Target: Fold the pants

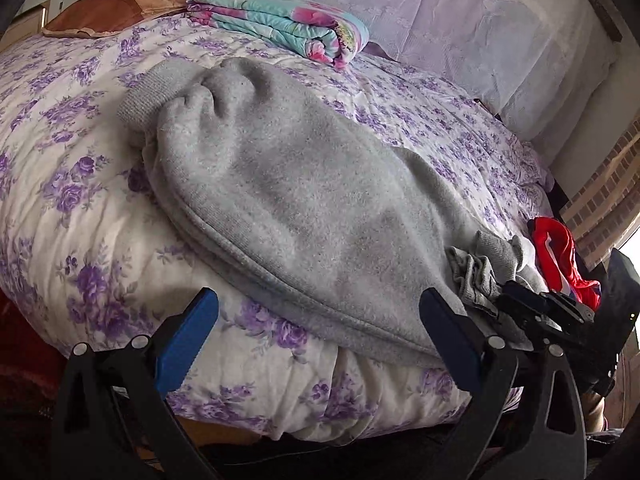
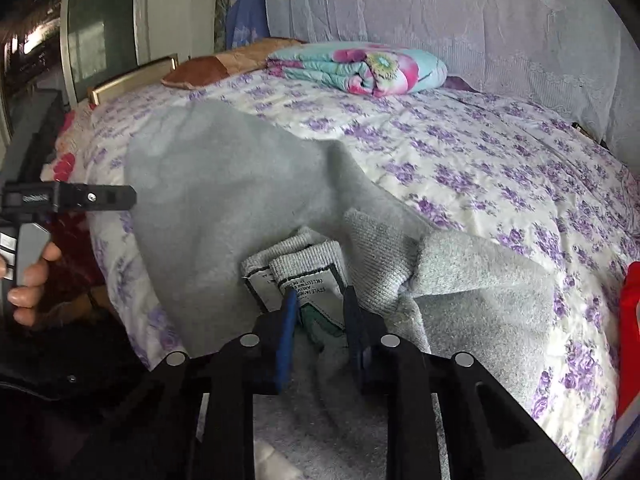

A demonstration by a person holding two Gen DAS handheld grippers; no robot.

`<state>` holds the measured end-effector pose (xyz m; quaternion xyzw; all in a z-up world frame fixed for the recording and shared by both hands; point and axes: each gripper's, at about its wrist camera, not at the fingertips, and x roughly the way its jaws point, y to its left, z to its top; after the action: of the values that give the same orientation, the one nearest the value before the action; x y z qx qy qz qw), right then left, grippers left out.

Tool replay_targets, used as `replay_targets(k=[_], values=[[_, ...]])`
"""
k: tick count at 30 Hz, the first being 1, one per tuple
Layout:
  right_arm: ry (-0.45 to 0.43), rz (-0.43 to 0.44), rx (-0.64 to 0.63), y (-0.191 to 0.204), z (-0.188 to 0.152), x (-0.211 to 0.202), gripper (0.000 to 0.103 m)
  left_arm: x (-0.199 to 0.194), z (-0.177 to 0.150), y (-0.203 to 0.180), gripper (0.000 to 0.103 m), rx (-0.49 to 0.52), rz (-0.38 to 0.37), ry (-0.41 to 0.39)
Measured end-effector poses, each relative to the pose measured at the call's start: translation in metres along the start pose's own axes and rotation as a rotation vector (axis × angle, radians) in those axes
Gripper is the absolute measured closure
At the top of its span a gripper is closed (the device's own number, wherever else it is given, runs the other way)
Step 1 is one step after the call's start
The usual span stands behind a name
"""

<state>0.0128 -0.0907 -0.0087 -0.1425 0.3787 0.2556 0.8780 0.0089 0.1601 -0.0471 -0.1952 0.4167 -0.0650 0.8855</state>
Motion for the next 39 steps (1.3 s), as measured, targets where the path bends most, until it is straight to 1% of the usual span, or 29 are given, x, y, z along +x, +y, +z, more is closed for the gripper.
replay_targets(k=[2,4,6,8,10,11,12,14,16,20,21,22,24,26,29,30,31,34,37,38,39], values=[[-0.003,0.0,-0.006,0.0,-0.001,0.002,0.081,-0.001,0.0,0.002,0.005,-0.005,-0.001,0.002],[0.002,0.035,0.009,-0.004,0.0,0.001,0.094,-0.003,0.0,0.006,0.005,-0.024,-0.007,0.001],[-0.009,0.065,0.035,-0.009,0.001,-0.004,0.095,-0.004,0.001,0.01,0.005,-0.039,-0.016,0.002],[-0.029,0.068,0.018,-0.008,0.002,-0.012,0.095,-0.004,0.001,0.012,0.005,-0.049,-0.021,0.002],[-0.03,0.067,-0.006,-0.005,0.004,-0.013,0.09,-0.003,0.0,0.011,0.005,-0.048,-0.021,0.004],[-0.02,0.075,-0.011,-0.002,0.005,-0.012,0.085,-0.002,0.0,0.01,0.005,-0.044,-0.018,0.006],[-0.007,0.084,-0.009,-0.001,0.006,-0.01,0.077,-0.001,-0.001,0.009,0.005,-0.041,-0.017,0.008],[0.02,0.057,-0.014,0.0,0.009,-0.003,0.076,-0.001,-0.001,0.008,0.005,-0.035,-0.02,0.011],[0.047,0.039,-0.046,0.003,0.011,0.005,0.075,-0.001,-0.001,0.008,0.005,-0.034,-0.022,0.012],[0.102,0.06,-0.057,0.003,0.013,0.019,0.072,-0.002,-0.001,0.009,0.005,-0.049,-0.028,0.017],[0.107,0.065,-0.071,0.004,0.014,0.016,0.069,-0.002,-0.001,0.009,0.005,-0.05,-0.029,0.017],[0.108,0.07,-0.082,0.005,0.016,0.014,0.062,-0.003,-0.002,0.008,0.005,-0.049,-0.031,0.018],[0.12,0.091,-0.086,0.005,0.017,0.012,0.056,-0.002,-0.002,0.009,0.005,-0.048,-0.033,0.019],[0.143,0.07,-0.092,0.002,0.015,0.019,0.059,-0.002,-0.002,0.01,0.005,-0.051,-0.036,0.019],[0.129,0.061,-0.064,-0.001,0.018,0.022,0.077,-0.001,-0.002,0.011,0.005,-0.056,-0.038,0.018],[0.111,0.064,-0.066,0.0,0.018,0.02,0.087,-0.001,-0.002,0.012,0.005,-0.056,-0.041,0.018],[0.088,0.065,-0.064,0.0,0.019,0.015,0.09,-0.001,-0.001,0.012,0.005,-0.058,-0.043,0.018],[-0.011,0.067,-0.02,-0.007,0.025,-0.009,0.091,-0.002,-0.001,0.015,0.005,-0.069,-0.054,0.02],[-0.107,0.095,0.007,-0.012,0.034,-0.035,0.091,-0.001,0.0,0.017,0.005,-0.078,-0.061,0.02],[-0.124,0.11,0.008,-0.012,0.036,-0.038,0.091,-0.001,0.0,0.017,0.005,-0.078,-0.06,0.019],[-0.12,0.124,0.0,-0.01,0.036,-0.036,0.091,-0.001,0.0,0.016,0.005,-0.077,-0.057,0.019]])
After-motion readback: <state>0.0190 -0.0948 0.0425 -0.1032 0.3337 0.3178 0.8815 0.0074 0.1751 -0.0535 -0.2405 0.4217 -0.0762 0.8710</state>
